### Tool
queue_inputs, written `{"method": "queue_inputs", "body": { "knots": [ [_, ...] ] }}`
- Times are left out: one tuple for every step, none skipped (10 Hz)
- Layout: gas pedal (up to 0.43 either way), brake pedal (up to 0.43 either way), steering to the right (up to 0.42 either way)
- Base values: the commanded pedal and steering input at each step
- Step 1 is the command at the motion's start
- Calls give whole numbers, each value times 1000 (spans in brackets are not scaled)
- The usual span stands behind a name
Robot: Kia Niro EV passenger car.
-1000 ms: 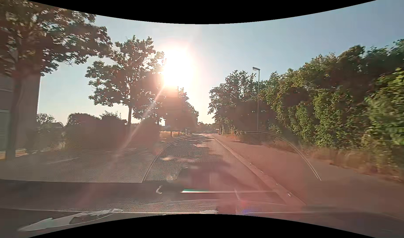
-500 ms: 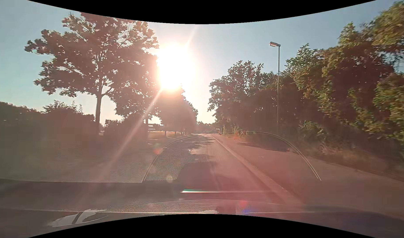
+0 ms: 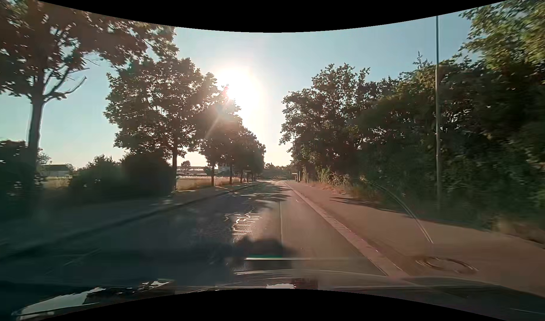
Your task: Follow the waypoints while adhering to traffic rules and regulations
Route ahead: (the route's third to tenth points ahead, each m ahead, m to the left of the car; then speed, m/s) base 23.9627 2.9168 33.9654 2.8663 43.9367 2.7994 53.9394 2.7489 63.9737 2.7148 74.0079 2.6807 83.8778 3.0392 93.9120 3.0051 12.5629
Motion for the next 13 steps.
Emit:
{"method": "queue_inputs", "body": {
  "knots": [
    [67, 0, 3],
    [67, 0, 3],
    [67, 0, 3],
    [67, 0, 2],
    [67, 0, 1],
    [67, 0, 1],
    [67, 0, 1],
    [67, 0, 1],
    [67, 0, 0],
    [67, 0, 1],
    [67, 0, 0],
    [67, 0, 1],
    [67, 0, 1]
  ]
}}
